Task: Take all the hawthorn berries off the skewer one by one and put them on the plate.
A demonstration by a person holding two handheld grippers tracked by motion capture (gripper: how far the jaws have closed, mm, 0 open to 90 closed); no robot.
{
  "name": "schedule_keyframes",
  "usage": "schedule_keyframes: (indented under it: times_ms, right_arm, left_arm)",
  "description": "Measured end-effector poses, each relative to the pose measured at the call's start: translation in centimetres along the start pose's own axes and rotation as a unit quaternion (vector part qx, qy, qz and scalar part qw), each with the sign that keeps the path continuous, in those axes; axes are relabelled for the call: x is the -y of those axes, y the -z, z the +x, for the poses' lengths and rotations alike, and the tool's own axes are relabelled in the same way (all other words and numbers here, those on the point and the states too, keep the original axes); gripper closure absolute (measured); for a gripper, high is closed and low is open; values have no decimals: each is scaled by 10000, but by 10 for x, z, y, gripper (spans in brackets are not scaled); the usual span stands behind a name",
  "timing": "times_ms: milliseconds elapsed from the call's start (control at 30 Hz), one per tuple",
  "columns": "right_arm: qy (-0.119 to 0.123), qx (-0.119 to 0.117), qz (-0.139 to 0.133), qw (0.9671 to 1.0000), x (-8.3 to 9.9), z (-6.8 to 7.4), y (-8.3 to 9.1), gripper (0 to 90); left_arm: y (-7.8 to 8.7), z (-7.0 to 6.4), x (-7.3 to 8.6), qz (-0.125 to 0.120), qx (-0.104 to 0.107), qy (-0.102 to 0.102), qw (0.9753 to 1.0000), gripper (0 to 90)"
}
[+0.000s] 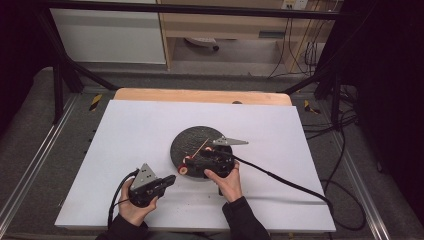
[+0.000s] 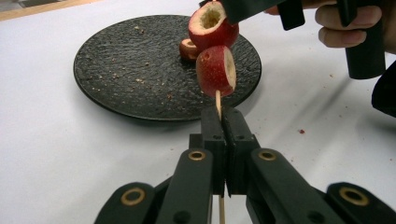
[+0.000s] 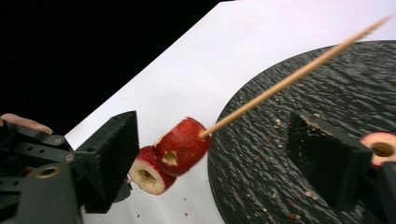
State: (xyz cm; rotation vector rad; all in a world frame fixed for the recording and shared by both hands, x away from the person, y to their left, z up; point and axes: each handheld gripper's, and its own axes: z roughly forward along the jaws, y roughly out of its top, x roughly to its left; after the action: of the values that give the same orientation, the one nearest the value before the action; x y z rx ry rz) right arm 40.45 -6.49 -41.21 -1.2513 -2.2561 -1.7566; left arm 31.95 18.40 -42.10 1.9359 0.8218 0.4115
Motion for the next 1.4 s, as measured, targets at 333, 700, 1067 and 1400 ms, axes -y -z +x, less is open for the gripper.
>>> schedule_keyframes:
  times_ms: [333, 700, 1067, 1400]
  right_arm:
    - [-95, -193, 36, 9998, 3, 0, -6, 416]
    - [-274, -524, 186, 9981, 1, -1, -5, 591]
    - [-344, -556, 119, 9978, -6, -2, -1, 603]
    - [-326, -447, -1, 9985, -19, -7, 6, 604]
  left_arm:
    - [0, -1, 0, -23, 6, -11, 10000, 884]
    - [0, -1, 0, -29, 7, -24, 10000, 885]
    - [2, -3, -2, -125, -35, -49, 9999, 886]
    - [6, -2, -3, -207, -41, -48, 9998, 885]
